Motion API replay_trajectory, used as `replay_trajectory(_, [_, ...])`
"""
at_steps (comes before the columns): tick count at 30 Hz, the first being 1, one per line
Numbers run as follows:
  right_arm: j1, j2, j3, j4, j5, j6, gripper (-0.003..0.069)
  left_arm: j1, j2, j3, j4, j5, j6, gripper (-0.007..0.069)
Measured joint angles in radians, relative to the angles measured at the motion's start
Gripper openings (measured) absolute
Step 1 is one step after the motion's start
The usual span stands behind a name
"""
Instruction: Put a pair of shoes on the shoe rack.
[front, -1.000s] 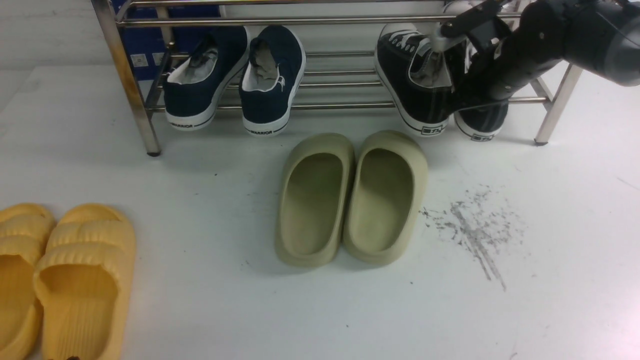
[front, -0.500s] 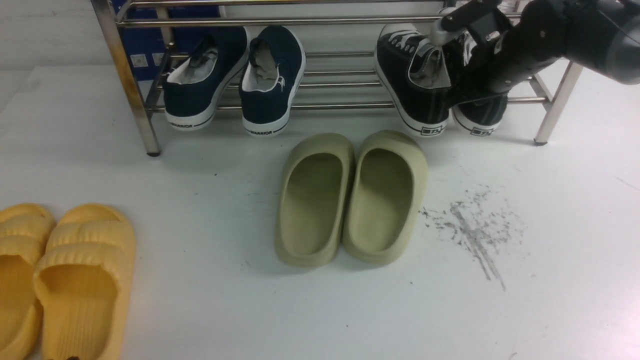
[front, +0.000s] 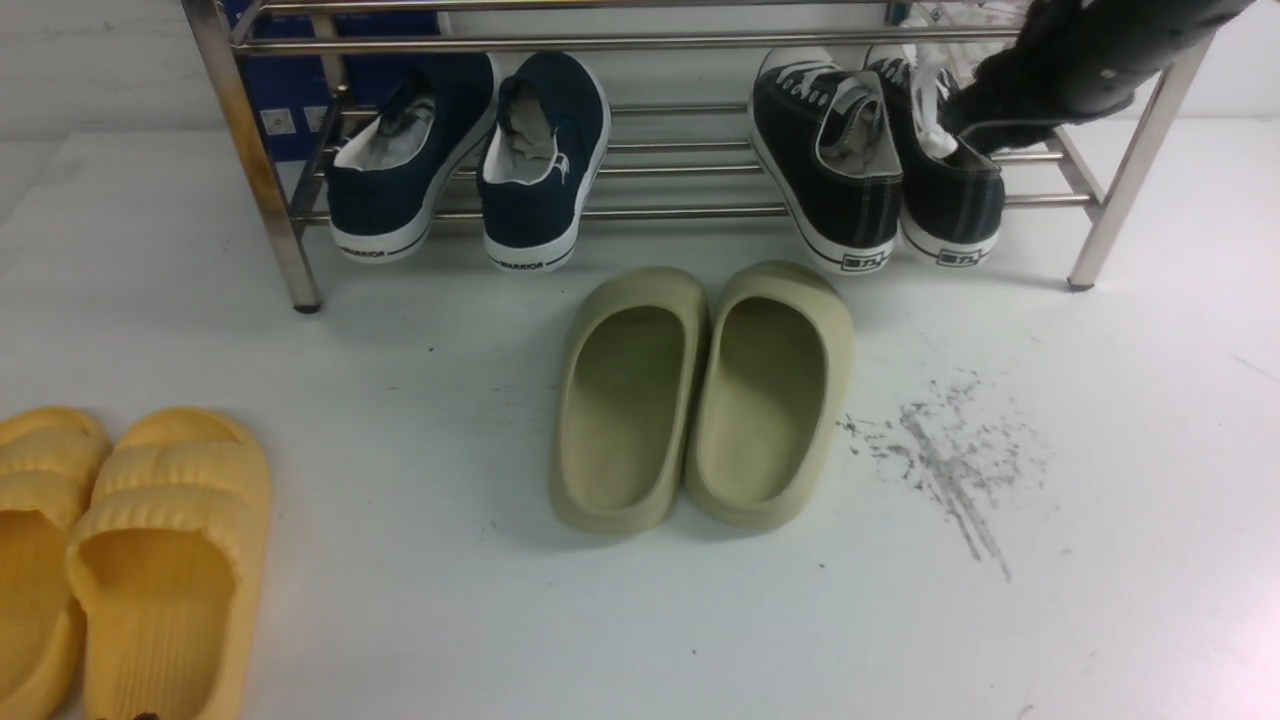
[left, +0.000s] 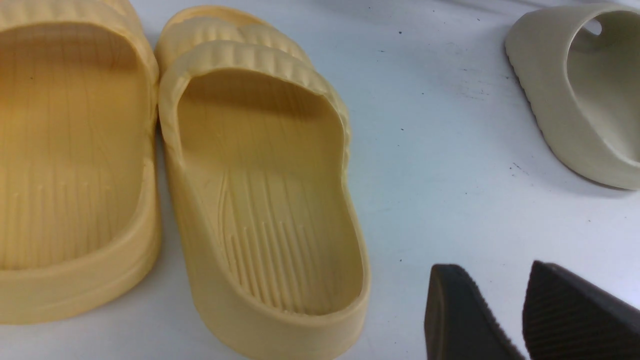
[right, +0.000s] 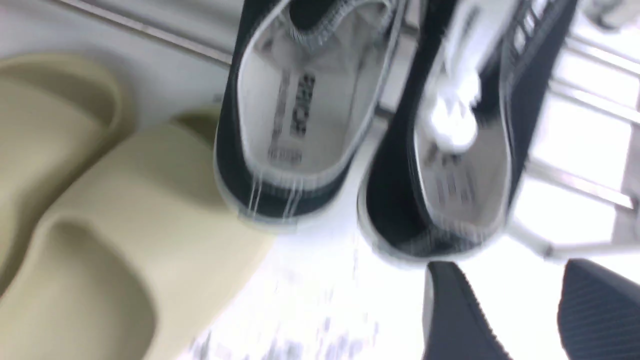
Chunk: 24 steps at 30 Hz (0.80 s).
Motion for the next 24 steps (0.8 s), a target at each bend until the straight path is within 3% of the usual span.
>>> replay_trajectory(5, [0.000, -0.104, -0.001, 0.024, 0.215, 0.035, 0.0216, 0.000, 0.000, 0.000, 0.000, 0.000, 0.000, 0.0219])
replay_trajectory(7, [0.000, -0.168, -0.001, 0.054, 0.275, 0.070, 0.0091, 0.000, 0.000, 0.000, 0.000, 0.000, 0.000, 0.0219])
replay_trajectory(10, [0.000, -0.228, 0.002, 0.096, 0.286, 0.088, 0.0003, 0.000, 0.000, 0.000, 0.000, 0.000, 0.000, 0.0219])
replay_trajectory(24, [0.000, -0.557, 0.179, 0.206, 0.302, 0.120, -0.0003, 0.000, 0.000, 0.000, 0.000, 0.000, 0.000, 0.0219])
